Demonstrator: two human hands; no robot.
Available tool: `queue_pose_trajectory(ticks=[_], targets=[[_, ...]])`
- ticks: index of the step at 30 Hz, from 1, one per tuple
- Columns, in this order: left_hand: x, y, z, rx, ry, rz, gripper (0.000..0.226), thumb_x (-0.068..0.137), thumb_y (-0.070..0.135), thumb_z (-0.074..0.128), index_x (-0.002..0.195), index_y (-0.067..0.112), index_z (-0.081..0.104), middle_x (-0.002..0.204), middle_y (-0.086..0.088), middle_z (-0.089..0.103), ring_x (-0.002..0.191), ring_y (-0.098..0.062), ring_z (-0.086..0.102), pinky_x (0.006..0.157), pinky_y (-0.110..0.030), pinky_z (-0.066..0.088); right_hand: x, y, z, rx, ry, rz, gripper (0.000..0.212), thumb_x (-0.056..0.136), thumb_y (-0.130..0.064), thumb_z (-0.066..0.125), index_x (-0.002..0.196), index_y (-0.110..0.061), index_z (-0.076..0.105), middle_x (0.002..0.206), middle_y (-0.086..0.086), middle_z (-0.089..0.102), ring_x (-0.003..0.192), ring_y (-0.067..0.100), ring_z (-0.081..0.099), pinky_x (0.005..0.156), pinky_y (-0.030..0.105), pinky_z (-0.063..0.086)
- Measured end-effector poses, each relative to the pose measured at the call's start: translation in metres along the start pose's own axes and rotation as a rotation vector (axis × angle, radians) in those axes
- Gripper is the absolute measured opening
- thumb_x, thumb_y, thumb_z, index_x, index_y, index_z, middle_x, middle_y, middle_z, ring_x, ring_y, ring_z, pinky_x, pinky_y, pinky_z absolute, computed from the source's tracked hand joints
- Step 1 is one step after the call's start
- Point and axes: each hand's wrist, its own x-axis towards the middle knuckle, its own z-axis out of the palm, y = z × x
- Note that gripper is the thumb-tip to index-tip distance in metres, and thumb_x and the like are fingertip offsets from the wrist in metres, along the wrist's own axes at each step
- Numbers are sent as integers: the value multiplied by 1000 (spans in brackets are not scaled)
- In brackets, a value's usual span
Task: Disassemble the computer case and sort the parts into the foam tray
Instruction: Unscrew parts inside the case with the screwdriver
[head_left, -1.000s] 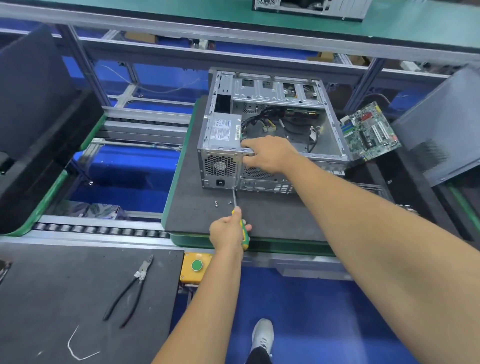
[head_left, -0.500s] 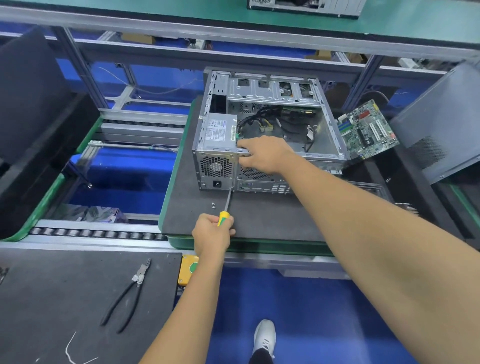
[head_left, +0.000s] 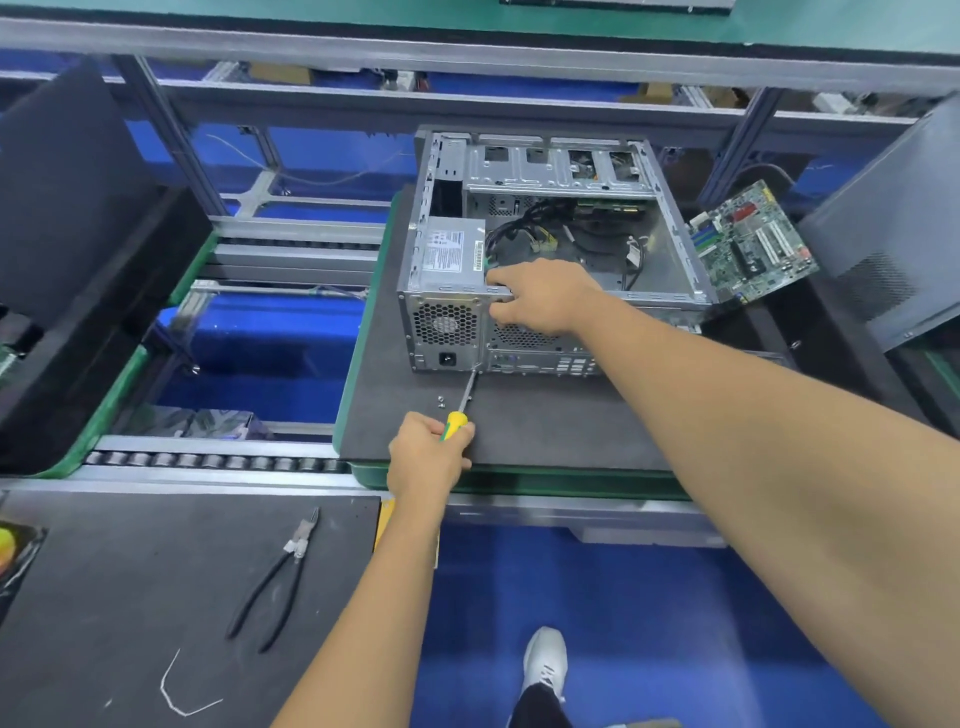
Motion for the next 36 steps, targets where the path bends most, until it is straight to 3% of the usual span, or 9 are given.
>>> queue_pose_trajectory(ticks=[3, 6, 9, 13, 17, 21, 25, 31, 36], targets=[[3, 6, -6, -10, -82, -7, 33, 94, 51, 63, 91, 18, 66, 74, 3, 73, 78, -21, 75, 87, -51, 59, 1, 1, 1, 11, 0, 5, 43, 90, -50, 48, 131, -36, 54, 70, -14, 49, 86, 27, 57, 63, 34, 36], [6, 10, -8, 40, -117, -1, 50, 103, 52, 44, 89, 10, 68, 97, -12, 73, 96, -36, 67, 92, -53, 56, 1, 2, 1, 12, 12, 14, 49, 88, -51, 47, 135, -37, 52, 82, -7, 58, 88, 26, 56, 67, 35, 38], [5, 10, -6, 44, -78, 113, 44, 97, 53, 61, 107, 10, 59, 116, -15, 60, 101, -30, 55, 93, -44, 51, 2, 2, 2, 18, 15, 22, 54, 86, -53, 45, 138, -39, 51, 89, -5, 60, 87, 25, 54, 66, 35, 36], [4, 5, -11, 59, -14, 112, 43, 82, 41, 83, 101, 18, 51, 103, -4, 65, 94, -26, 67, 84, -46, 57, 2, 2, 2, 19, 14, 30, 58, 83, -55, 43, 139, -40, 50, 88, -5, 60, 86, 25, 54, 59, 31, 31], [1, 9, -10, -48, -111, 19, 30, 101, 46, 56, 96, 17, 64, 80, -1, 74, 69, -21, 73, 81, -51, 62, 2, 2, 3, 24, 10, 42, 55, 86, -53, 45, 139, -40, 50, 88, -5, 64, 87, 25, 56, 64, 34, 36], [0, 14, -5, 6, -121, 46, 41, 100, 50, 55, 111, 11, 56, 117, -12, 55, 100, -38, 65, 89, -54, 57, 1, 1, 2, 19, 14, 43, 54, 88, -52, 47, 140, -39, 50, 89, -5, 66, 89, 25, 57, 68, 35, 37], [0, 8, -5, 20, -46, 119, 51, 83, 38, 83, 111, 20, 45, 108, -4, 58, 94, -28, 67, 81, -52, 59, 1, 2, 1, 17, 4, 47, 55, 88, -53, 47, 142, -39, 49, 103, -1, 67, 90, 25, 53, 70, 36, 38], [2, 12, 2, -74, -45, 58, 13, 105, 39, 43, 99, 28, 49, 78, 2, 74, 65, -20, 73, 85, -50, 59, -2, -1, -1, 15, 3, 42, 49, 88, -52, 48, 135, -38, 52, 89, -4, 62, 92, 28, 59, 68, 36, 37], [-2, 20, 3, -94, -88, 103, 48, 89, 50, 73, 109, 20, 41, 109, -11, 61, 82, -30, 70, 78, -49, 60, -2, -2, -2, 4, 8, 39, 41, 90, -50, 50, 128, -37, 55, 89, -4, 59, 89, 27, 56, 65, 34, 34]])
